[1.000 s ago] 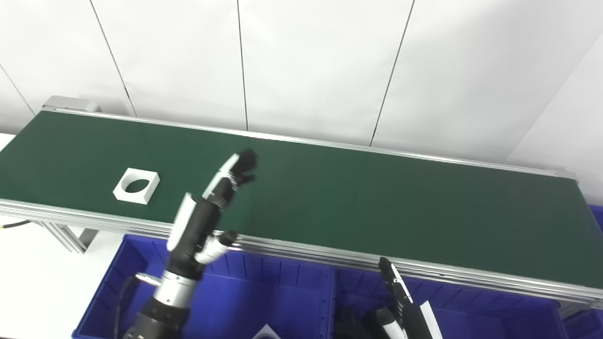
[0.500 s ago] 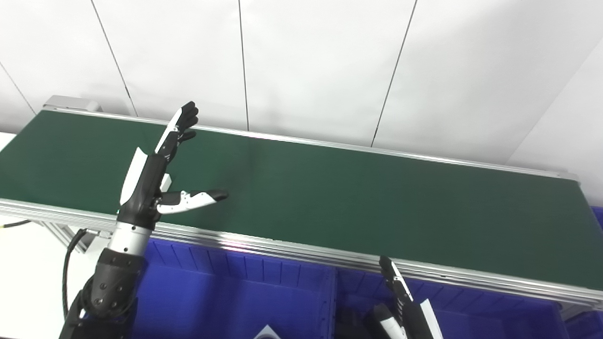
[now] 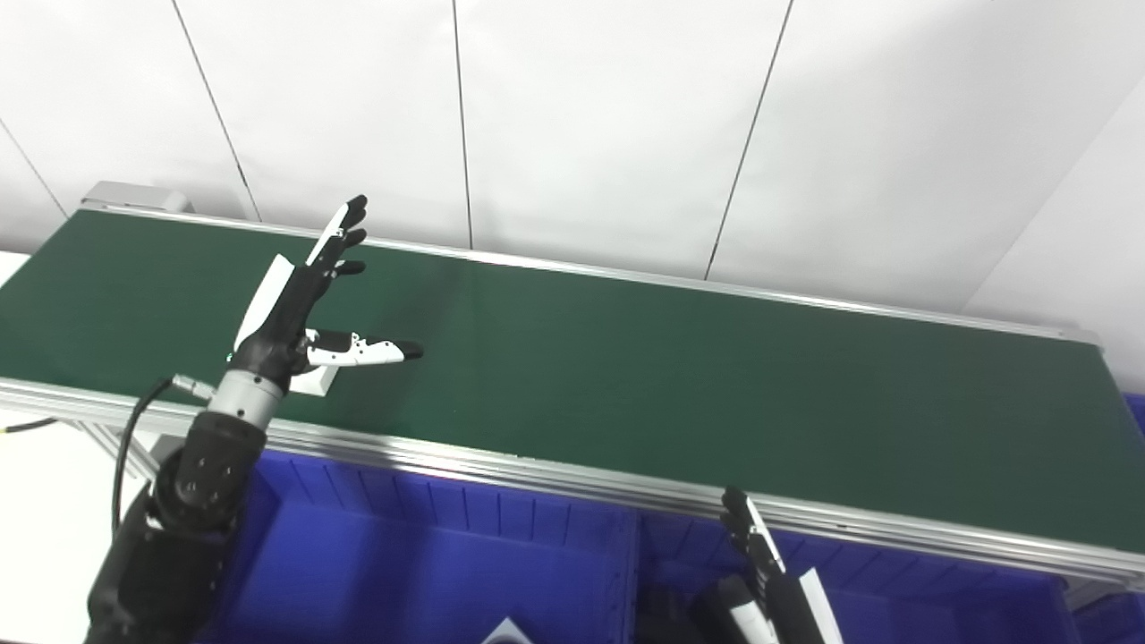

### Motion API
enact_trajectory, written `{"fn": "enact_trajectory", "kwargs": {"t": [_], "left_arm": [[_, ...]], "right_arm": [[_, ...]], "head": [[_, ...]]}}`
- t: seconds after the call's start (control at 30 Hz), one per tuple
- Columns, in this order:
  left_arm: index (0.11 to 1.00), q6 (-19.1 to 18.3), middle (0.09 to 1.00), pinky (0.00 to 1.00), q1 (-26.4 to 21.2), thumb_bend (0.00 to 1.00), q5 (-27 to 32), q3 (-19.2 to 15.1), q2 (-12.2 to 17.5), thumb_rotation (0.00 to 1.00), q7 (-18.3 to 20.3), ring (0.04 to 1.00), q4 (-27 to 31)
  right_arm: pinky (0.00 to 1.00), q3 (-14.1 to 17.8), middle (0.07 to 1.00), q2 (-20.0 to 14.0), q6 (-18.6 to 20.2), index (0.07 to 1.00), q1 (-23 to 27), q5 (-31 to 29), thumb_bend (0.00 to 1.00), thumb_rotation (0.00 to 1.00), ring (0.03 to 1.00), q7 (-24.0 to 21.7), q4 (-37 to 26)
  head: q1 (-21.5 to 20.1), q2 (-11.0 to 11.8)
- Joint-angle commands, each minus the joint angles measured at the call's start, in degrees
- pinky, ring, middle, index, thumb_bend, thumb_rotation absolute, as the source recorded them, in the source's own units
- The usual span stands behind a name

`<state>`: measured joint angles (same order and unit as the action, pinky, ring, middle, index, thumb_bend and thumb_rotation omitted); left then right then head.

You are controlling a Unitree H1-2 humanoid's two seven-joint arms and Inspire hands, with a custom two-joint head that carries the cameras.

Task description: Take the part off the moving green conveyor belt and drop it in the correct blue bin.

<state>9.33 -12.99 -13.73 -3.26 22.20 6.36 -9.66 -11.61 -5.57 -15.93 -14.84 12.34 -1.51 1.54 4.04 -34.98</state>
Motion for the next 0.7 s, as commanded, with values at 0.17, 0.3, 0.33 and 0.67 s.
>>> {"fn": "enact_trajectory", "kwargs": {"t": [0.17,0.3,0.33,0.67], "left_arm": [[1.0,0.12,0.998,0.86,-6.41,0.87,-8.18,4.84,5.33,0.21,-0.08,0.944,-5.62],[1.0,-0.13,1.0,0.85,-8.13,0.89,-10.2,7.63,6.56,0.25,0.82,0.938,-8.83],[1.0,-0.69,1.0,0.87,-8.5,0.91,-11.3,8.37,6.91,0.24,0.9,0.948,-9.36],[1.0,-3.27,0.998,0.93,-10.9,0.97,-16.3,12.06,9.41,0.14,2.66,0.992,-11.46]], "right_arm": [[0.97,0.66,0.976,-0.31,-1.99,0.988,0.28,-1.2,0.73,0.98,0.965,-0.37,-1.88],[0.98,0.79,0.978,-0.38,-1.81,0.986,0.17,-1.71,0.73,0.98,0.967,-0.57,-2.07],[0.97,0.82,0.978,-0.4,-1.79,0.985,0.15,-1.78,0.74,0.97,0.967,-0.59,-2.08],[0.97,1.21,0.971,-0.93,-1.34,0.981,0.0,-1.8,0.74,0.98,0.965,-0.69,-2.69]], "head": [[0.91,-0.65],[1.03,-0.96],[1.03,-0.96],[1.93,-1.85]]}}
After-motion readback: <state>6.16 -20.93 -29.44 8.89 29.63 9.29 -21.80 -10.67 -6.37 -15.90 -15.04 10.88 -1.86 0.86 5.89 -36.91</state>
